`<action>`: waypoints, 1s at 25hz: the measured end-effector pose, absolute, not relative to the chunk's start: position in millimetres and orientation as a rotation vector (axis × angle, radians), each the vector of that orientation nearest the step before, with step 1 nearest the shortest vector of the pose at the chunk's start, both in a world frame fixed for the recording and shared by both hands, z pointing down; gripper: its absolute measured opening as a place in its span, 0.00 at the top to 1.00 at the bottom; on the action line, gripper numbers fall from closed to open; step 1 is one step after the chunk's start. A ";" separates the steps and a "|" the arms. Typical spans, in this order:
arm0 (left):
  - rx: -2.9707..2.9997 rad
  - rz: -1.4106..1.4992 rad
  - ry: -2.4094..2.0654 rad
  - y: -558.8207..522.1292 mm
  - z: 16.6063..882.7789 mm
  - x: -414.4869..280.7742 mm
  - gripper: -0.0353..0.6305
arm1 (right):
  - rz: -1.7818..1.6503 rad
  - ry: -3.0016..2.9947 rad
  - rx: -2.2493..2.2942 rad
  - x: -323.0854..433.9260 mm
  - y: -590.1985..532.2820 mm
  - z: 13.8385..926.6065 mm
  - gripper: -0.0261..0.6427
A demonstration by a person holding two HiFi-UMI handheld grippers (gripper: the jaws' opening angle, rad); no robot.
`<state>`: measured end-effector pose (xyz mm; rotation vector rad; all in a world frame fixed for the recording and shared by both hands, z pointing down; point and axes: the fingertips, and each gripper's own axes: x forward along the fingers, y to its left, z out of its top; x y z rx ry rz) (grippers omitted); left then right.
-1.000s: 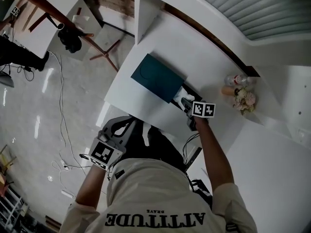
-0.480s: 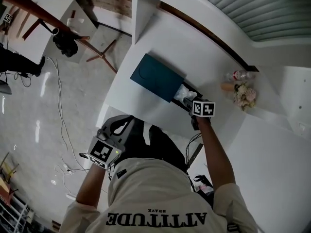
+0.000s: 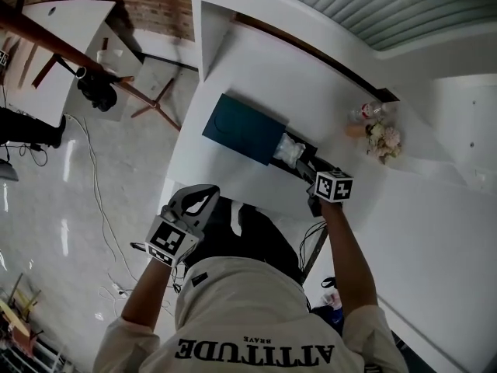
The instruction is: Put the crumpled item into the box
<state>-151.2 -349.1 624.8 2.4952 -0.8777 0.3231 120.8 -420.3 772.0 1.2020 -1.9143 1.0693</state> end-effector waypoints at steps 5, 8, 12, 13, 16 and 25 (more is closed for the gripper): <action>2.505 0.362 -0.825 -348.7 625.2 -136.3 0.91 | 1.035 -2.036 1.273 119.9 -409.7 726.0 0.66; 2.493 0.407 -0.813 -346.9 626.8 -129.2 0.91 | 1.004 -2.121 1.329 120.1 -399.8 694.4 0.71; 2.512 0.404 -0.815 -344.6 619.4 -116.5 0.91 | 0.966 -2.209 1.399 127.7 -378.5 658.9 0.75; 2.513 0.404 -0.815 -342.2 617.6 -112.9 0.91 | 0.956 -2.224 1.411 131.1 -371.6 652.0 0.77; 2.517 0.406 -0.822 -334.5 611.7 -102.1 0.91 | 0.930 -2.256 1.459 144.5 -349.5 632.8 0.82; 2.508 0.379 -0.875 -287.6 588.8 -70.1 0.91 | 0.971 -2.374 1.622 178.9 -261.2 590.4 0.90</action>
